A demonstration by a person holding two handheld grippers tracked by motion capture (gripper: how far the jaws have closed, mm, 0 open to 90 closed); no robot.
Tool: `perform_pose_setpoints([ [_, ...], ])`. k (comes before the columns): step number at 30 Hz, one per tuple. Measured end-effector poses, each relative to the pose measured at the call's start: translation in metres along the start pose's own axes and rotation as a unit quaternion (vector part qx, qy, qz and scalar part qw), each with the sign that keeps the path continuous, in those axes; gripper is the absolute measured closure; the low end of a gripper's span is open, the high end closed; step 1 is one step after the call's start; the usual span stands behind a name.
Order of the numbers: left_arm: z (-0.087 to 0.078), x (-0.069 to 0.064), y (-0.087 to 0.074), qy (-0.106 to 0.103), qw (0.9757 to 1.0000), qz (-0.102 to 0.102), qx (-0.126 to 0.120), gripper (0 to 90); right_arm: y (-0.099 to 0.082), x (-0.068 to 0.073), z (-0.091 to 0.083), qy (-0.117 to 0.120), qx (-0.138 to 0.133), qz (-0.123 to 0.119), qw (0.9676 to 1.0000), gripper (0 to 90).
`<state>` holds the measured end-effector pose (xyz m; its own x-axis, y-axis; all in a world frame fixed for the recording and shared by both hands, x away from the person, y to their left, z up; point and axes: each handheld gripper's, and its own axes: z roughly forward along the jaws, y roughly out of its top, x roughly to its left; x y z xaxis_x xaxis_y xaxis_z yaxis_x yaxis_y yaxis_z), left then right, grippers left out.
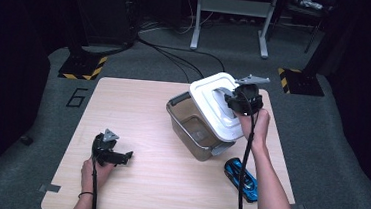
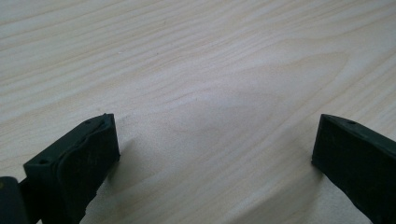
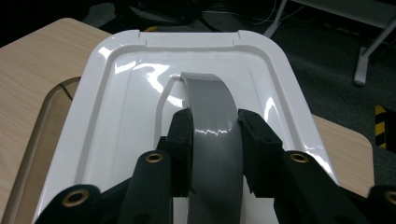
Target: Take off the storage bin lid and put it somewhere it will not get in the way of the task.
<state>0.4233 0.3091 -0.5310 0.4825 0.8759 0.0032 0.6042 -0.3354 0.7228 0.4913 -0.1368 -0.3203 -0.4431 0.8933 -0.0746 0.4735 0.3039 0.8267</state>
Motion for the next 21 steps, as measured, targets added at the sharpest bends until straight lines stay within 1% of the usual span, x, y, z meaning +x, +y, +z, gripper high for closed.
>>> perform_pose_setpoints([
  [1,0.0,0.0,0.0,0.0,1.0,0.0,0.001,0.4,-0.001,-0.003,-0.001,-0.004,0.0,0.005,1.0,67.3],
  [5,0.0,0.0,0.0,-0.001,1.0,0.0,0.002,0.4,-0.005,-0.016,-0.004,-0.019,-0.001,0.01,0.9998,67.2],
  [9,0.0,0.0,0.0,0.0,1.0,-0.001,0.001,0.4,-0.01,-0.028,-0.008,-0.032,-0.006,0.024,0.9992,67.2],
  [10,-0.001,0.0,0.0,-0.003,1.0,0.001,0.006,0.4,-0.011,-0.031,-0.008,-0.036,-0.006,0.027,0.999,67.2],
  [12,0.0,0.0,0.0,0.0,1.0,0.0,0.0,0.4,-0.013,-0.037,-0.009,-0.042,-0.005,0.033,0.9985,67.2],
  [13,-0.001,0.0,0.0,-0.003,1.0,0.0,0.006,0.4,-0.014,-0.04,-0.01,-0.045,-0.004,0.038,0.9983,67.2],
  [14,-0.001,0.0,0.0,-0.001,1.0,0.0,0.004,0.4,-0.015,-0.043,-0.011,-0.048,-0.005,0.041,0.998,67.2],
  [19,-0.001,0.0,0.0,-0.002,1.0,0.0,0.004,0.4,-0.02,-0.054,-0.014,-0.059,-0.002,0.054,0.9968,67.2],
  [21,0.0,0.0,0.0,0.0,1.0,-0.001,0.001,0.4,-0.022,-0.058,-0.015,-0.063,-0.004,0.059,0.9963,67.2],
])
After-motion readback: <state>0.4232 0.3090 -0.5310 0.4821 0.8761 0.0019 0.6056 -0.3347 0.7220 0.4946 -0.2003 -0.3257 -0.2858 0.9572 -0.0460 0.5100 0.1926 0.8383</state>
